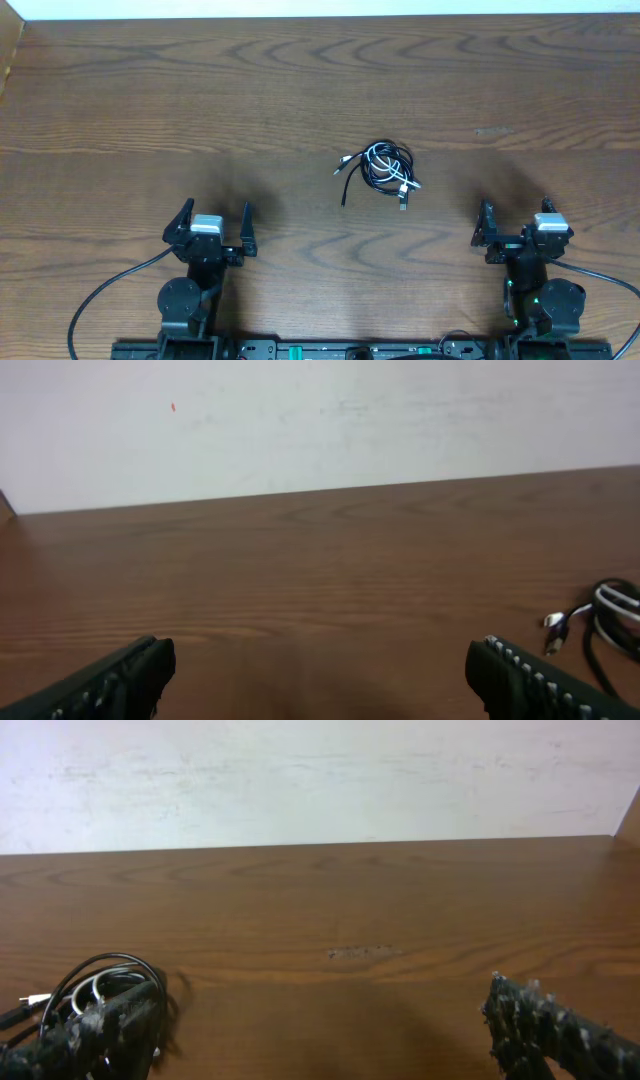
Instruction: Untangle cables
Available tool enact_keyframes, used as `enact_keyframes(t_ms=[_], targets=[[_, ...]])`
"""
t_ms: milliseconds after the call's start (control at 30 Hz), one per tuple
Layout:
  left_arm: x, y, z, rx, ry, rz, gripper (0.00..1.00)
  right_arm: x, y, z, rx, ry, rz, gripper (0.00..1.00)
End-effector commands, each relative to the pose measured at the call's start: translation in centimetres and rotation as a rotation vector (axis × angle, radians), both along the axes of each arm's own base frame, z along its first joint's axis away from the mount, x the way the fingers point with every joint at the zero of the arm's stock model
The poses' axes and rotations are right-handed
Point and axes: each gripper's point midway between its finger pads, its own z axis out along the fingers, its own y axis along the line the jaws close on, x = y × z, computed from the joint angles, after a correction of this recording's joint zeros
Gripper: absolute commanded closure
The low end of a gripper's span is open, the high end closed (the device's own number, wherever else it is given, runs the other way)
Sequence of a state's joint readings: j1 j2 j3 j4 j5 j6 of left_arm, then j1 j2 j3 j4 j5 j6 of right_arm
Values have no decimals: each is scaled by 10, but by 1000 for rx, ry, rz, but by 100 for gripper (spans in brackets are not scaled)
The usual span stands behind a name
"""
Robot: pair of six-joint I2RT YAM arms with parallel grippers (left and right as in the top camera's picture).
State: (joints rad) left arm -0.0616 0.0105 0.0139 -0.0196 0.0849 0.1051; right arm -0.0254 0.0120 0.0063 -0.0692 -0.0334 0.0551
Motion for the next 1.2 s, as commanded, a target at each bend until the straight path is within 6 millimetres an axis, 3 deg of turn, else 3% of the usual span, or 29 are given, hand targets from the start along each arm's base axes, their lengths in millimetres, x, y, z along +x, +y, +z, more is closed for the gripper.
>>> enact_keyframes(t_ms=[0, 333, 667, 800, 1167], targets=[[-2, -6, -14, -126, 60, -19, 2, 0, 2, 0, -15, -2, 11, 1], [-9, -6, -11, -296, 168, 9, 2, 0, 2, 0, -15, -2, 11, 1], [-14, -10, 34, -378, 287, 26, 2, 0, 2, 0, -15, -2, 11, 1], [-17, -23, 42, -396, 408, -26, 2, 0, 2, 0, -15, -2, 11, 1], [-32, -26, 22, -391, 762, 26, 2, 0, 2, 0, -15, -2, 11, 1]])
